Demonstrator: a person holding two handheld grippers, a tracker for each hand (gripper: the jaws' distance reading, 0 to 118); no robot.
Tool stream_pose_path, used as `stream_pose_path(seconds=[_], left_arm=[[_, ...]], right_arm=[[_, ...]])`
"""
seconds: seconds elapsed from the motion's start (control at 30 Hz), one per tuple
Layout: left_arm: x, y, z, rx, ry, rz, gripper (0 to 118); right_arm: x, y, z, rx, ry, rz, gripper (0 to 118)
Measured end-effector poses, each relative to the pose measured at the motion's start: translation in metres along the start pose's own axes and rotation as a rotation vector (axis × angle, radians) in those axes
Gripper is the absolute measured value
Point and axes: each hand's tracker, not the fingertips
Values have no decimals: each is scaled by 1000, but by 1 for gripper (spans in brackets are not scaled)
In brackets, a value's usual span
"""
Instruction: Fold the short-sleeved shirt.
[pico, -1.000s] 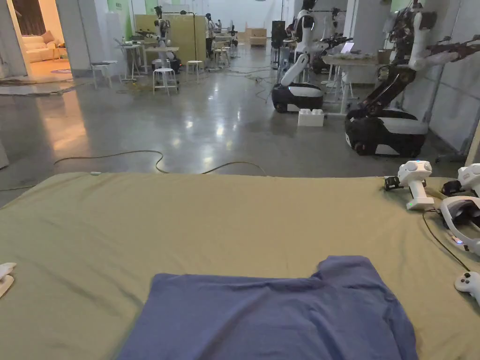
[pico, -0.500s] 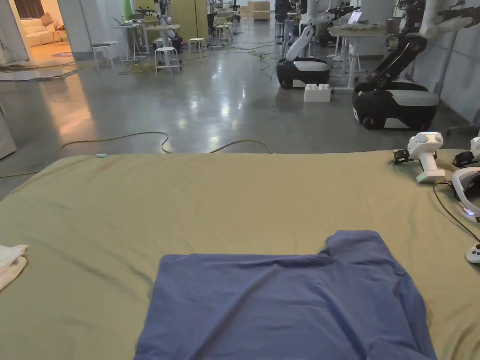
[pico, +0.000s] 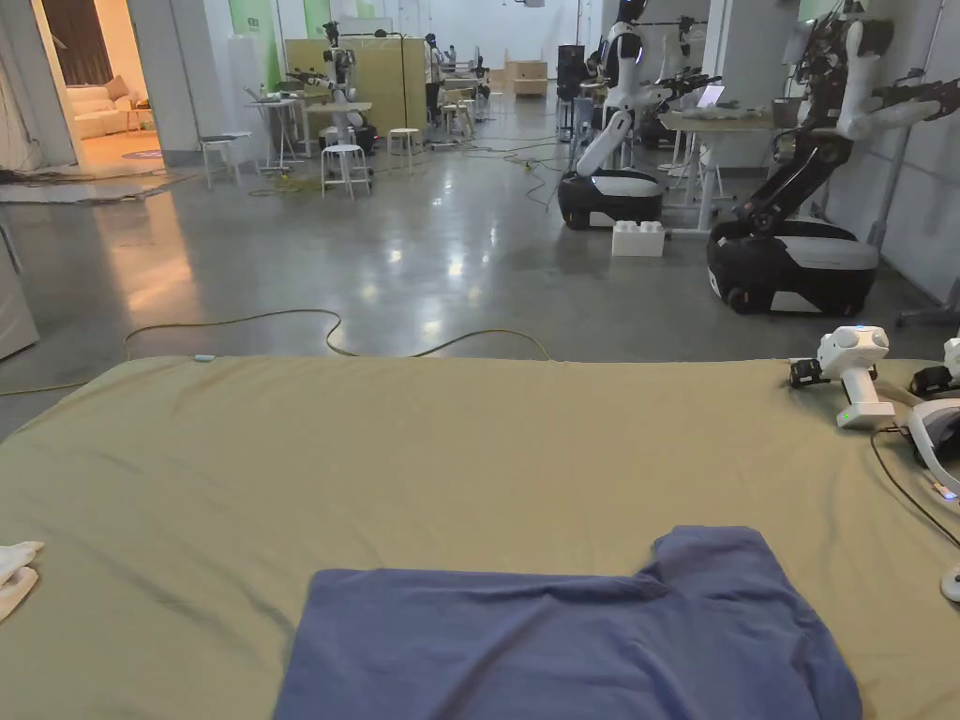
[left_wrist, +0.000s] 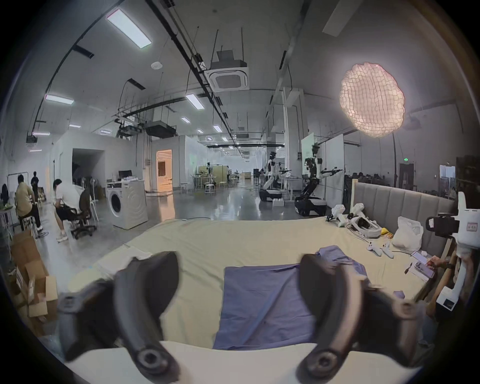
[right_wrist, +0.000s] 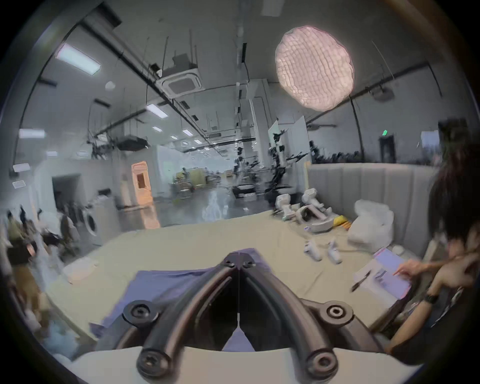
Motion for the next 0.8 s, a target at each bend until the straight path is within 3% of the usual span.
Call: stream_pose_path(seconds=[0.03, 0.07, 0.1, 0.27, 0.4, 0.63, 0.8], left_arm=[[-1, 1, 0, 6, -9, -6, 70], [1, 3, -1, 8, 0, -8, 19], [2, 5, -3, 1, 20, -1, 0], [-2, 11, -1, 9, 8, 25, 0], [-6, 14, -1, 12, -3, 30, 0], [-15, 4, -12, -45, -14, 75, 0], [-26, -27, -33, -212, -69, 67, 0]], right_arm=[[-5, -7, 1, 40, -57, 44, 0], [-6, -10, 0, 16, 12, 75, 0], [-7, -12, -1, 0, 42, 87, 0], [-28, -12, -2, 2, 59, 197, 0], [-30, -8, -5, -5, 117, 155, 0], [-25, -6, -10, -14, 131, 107, 0], [-24, -12, -12, -55, 149, 117, 0]])
